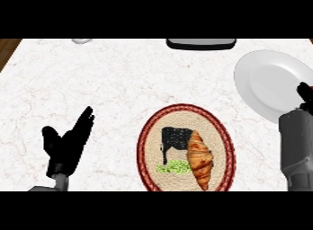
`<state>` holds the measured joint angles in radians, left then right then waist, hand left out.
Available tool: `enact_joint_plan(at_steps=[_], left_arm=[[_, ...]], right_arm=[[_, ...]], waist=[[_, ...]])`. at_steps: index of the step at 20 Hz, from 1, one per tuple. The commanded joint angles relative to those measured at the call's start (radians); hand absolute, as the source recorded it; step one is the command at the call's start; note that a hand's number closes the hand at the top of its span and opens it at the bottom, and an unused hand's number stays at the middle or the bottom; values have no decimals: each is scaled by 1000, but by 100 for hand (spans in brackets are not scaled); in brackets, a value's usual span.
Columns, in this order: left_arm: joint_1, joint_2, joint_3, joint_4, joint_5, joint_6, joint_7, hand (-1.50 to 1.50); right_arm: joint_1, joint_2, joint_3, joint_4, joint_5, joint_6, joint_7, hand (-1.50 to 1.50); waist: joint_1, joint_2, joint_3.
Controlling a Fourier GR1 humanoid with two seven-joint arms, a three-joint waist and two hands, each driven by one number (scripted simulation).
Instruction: Pick the tomato from the placemat and place it in the plate
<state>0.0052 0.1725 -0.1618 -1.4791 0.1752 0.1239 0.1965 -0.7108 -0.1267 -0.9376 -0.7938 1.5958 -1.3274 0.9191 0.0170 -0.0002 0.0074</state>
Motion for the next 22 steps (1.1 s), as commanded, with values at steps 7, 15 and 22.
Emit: enact_joint_plan(at_steps=[7, 15, 22], left_arm=[[37, -25, -13, 28, -16, 1, 9, 0], [26, -48, -16, 75, -40, 0, -19, 0], [-5, -6, 46, 34, 18, -39, 40, 0]], right_arm=[[195, 125, 411, -202, -260, -141, 50, -150], [287, 126, 631, -225, -233, -142, 212, -150], [369, 127, 728, -241, -146, -126, 376, -150]], waist=[[-23, -9, -8], [-11, -4, -9], [-8, -4, -9]])
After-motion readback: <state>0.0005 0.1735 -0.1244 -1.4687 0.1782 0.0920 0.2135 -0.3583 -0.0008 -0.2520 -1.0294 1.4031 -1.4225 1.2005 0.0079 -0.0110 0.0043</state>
